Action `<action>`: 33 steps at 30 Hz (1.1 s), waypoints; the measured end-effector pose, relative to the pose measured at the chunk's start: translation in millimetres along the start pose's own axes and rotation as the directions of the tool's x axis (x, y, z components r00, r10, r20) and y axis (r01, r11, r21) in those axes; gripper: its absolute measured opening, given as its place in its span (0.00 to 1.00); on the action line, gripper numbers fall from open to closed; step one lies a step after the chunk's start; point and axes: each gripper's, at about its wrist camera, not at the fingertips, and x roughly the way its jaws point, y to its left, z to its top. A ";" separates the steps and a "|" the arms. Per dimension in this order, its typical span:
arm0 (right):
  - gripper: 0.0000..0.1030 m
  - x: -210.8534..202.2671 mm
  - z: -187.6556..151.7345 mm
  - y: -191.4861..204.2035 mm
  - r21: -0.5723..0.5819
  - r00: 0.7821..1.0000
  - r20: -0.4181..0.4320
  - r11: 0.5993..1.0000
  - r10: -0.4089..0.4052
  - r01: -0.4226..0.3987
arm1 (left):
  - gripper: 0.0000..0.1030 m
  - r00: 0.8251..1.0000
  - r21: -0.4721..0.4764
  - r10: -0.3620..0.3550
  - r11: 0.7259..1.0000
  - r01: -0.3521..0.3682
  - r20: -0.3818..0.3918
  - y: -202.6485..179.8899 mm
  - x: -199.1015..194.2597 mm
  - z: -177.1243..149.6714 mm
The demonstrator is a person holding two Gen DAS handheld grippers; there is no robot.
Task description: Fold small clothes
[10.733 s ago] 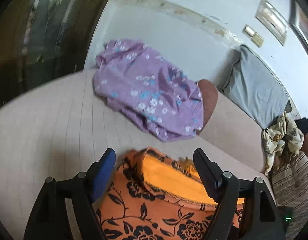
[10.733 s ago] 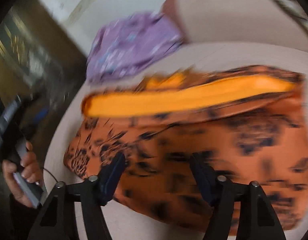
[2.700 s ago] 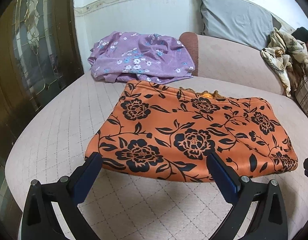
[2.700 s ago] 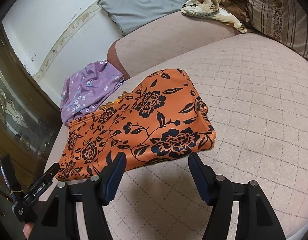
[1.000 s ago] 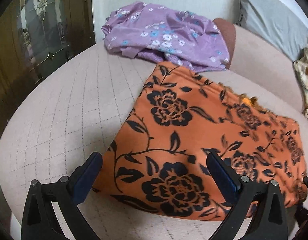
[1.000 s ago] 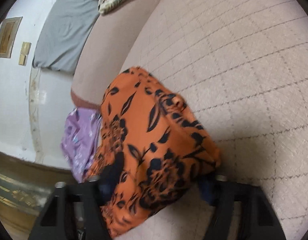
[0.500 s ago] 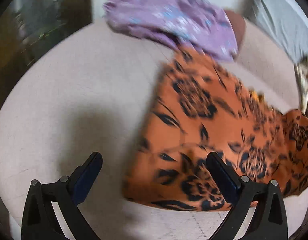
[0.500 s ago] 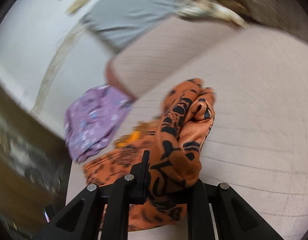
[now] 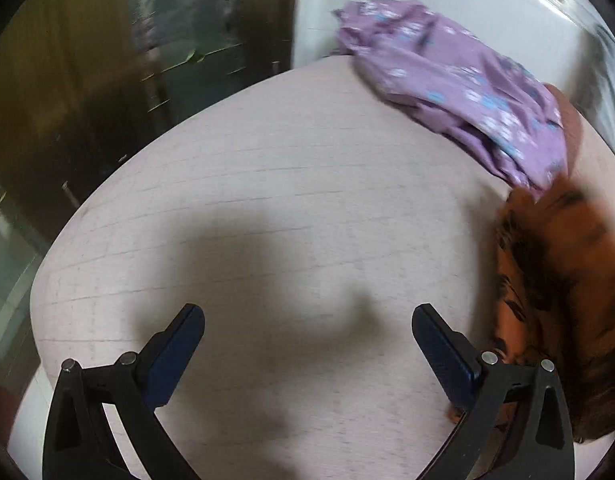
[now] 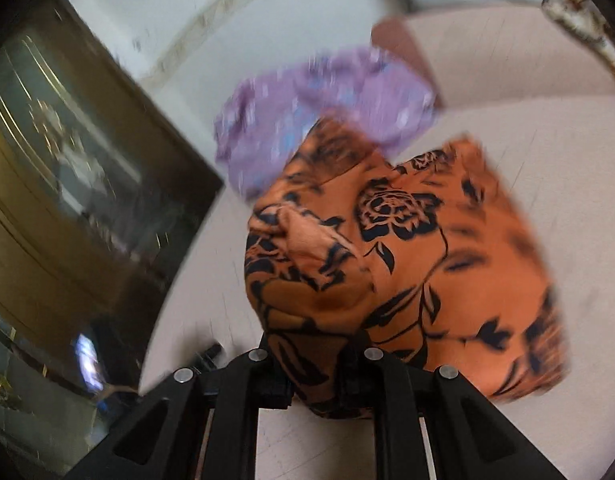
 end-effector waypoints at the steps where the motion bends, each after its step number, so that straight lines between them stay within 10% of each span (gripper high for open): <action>1: 0.16 20.4 -9.1 1.3 0.010 0.998 -0.061 1.000 -0.017 0.017 | 1.00 1.000 -0.017 -0.005 1.000 0.005 -0.007 5.6 2.0 0.4; 6: 0.34 52.9 -32.9 -12.2 0.030 0.993 -0.116 0.999 0.029 -0.025 | 1.00 0.999 -0.033 -0.036 0.999 0.035 -0.013 10.0 1.2 0.6; 8: 0.70 44.1 -30.6 -14.6 0.021 0.977 -0.152 0.988 0.153 -0.151 | 1.00 0.998 -0.013 -0.056 0.998 0.056 0.013 2.1 -4.5 1.1; 10: 0.77 30.6 -29.9 -16.6 0.012 0.948 -0.193 0.967 0.253 -0.256 | 1.00 0.995 0.005 -0.087 0.996 0.087 0.041 -4.4 -12.7 1.1; 15: 0.77 -24.0 -21.2 -49.3 -0.041 0.957 -0.088 0.959 0.276 -0.280 | 1.00 0.974 0.106 -0.186 0.979 0.173 0.130 -41.4 -38.1 -7.5; 19: 0.45 -48.1 -9.0 -93.1 -0.011 0.990 0.002 0.990 0.143 -0.143 | 1.00 0.969 0.244 -0.206 0.955 0.168 0.138 -82.4 -46.1 -21.3; 25: 0.27 -6.5 -1.9 -130.0 0.029 0.994 -0.107 1.000 0.001 0.002 | 1.00 0.998 0.358 0.046 0.932 -0.056 0.037 -110.6 -2.3 -37.5; 33: 0.28 -21.7 47.8 -94.7 -0.096 1.000 -0.005 0.995 -0.008 0.008 | 1.00 1.000 0.312 0.025 0.950 -0.019 -0.016 -101.1 10.1 -27.2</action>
